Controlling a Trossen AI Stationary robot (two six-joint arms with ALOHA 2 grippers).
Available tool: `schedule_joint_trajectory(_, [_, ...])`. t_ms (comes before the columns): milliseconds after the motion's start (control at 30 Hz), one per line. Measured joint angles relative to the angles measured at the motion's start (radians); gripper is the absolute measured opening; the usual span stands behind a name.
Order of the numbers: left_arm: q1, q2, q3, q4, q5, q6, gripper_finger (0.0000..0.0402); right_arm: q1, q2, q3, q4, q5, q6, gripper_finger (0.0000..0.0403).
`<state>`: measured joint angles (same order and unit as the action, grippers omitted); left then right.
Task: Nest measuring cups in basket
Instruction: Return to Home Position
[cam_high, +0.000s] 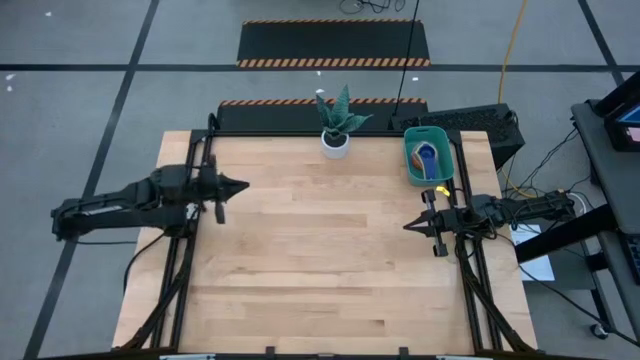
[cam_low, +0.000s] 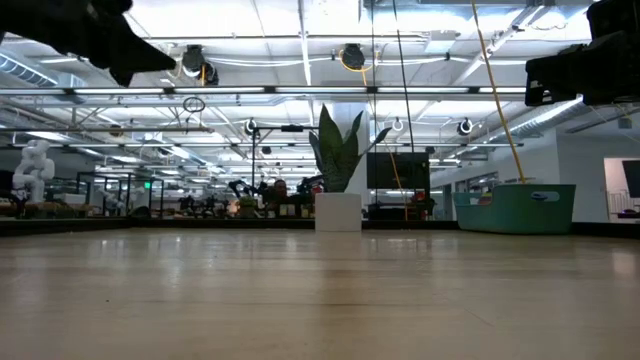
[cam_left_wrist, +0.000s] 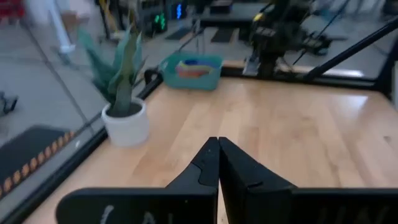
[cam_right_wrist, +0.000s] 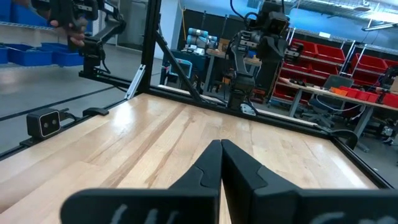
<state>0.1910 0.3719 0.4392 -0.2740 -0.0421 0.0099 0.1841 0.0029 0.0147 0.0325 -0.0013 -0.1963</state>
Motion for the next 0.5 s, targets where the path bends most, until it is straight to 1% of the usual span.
schedule_joint_trajectory(100, [-0.004,-0.070,-0.001,-0.011,0.017,0.033,0.0001,0.000,0.000,0.000,0.000,0.000,0.000,0.0000])
schedule_joint_trajectory(300, [-0.004,-0.212,-0.001,-0.050,0.016,0.034,0.0001,0.000,0.000,0.000,0.000,0.000,0.000,0.0000])
schedule_joint_trajectory(500, [-0.003,-0.309,-0.006,-0.085,0.021,0.047,0.0001,0.000,0.000,0.000,0.000,0.000,0.000,0.0000])
